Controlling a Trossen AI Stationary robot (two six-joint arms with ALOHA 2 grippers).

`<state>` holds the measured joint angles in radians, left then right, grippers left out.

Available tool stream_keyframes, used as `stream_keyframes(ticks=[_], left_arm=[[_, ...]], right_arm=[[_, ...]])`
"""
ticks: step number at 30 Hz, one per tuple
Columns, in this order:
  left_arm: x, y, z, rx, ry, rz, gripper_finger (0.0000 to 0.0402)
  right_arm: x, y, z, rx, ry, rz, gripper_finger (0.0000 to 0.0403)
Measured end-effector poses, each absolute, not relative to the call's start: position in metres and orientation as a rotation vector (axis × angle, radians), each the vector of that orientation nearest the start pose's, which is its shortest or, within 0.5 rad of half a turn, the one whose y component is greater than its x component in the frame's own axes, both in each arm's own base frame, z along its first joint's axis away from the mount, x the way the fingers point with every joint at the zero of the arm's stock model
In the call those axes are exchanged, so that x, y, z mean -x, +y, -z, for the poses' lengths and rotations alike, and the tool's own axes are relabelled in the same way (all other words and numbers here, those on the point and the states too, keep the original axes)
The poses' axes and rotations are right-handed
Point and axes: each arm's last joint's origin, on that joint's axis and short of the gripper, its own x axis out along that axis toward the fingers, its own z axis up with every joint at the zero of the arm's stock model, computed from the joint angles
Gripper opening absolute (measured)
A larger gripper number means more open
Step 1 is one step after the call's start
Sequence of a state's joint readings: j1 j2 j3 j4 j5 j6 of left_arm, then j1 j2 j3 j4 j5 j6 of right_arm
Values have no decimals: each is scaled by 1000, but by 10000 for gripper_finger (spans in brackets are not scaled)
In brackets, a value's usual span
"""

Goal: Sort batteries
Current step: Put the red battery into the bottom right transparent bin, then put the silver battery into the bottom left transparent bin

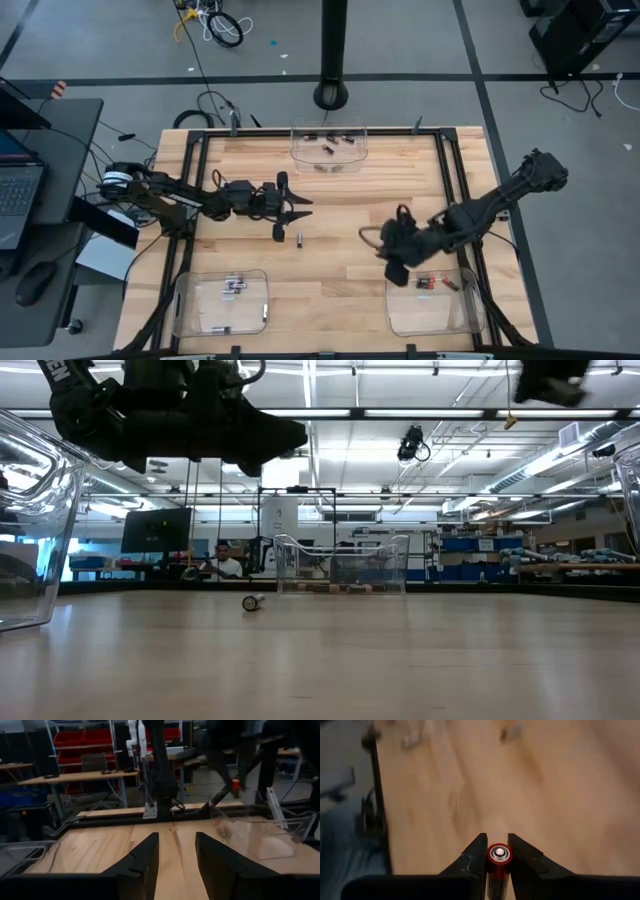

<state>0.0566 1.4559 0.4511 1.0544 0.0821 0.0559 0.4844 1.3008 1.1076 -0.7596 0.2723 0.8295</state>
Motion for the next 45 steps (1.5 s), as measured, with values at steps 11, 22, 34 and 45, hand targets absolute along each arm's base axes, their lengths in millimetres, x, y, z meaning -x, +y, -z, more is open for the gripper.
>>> stream_keyframes(ticks=[11, 22, 34, 45], left_arm=[[-268, 13, -190, -73, 9, 16, 136], [-268, 13, -189, -76, 17, 17, 136], [-268, 13, -189, -74, 21, 18, 136], [-266, 13, -181, -64, 131, 42, 135]], right_arm=[[-208, 156, -249, -458, 1318, 121, 64], [-191, 196, -186, -344, 1622, 31, 64], [-179, 204, -157, -283, 1694, 6, 70], [-183, 205, -173, -273, 1738, 13, 173]])
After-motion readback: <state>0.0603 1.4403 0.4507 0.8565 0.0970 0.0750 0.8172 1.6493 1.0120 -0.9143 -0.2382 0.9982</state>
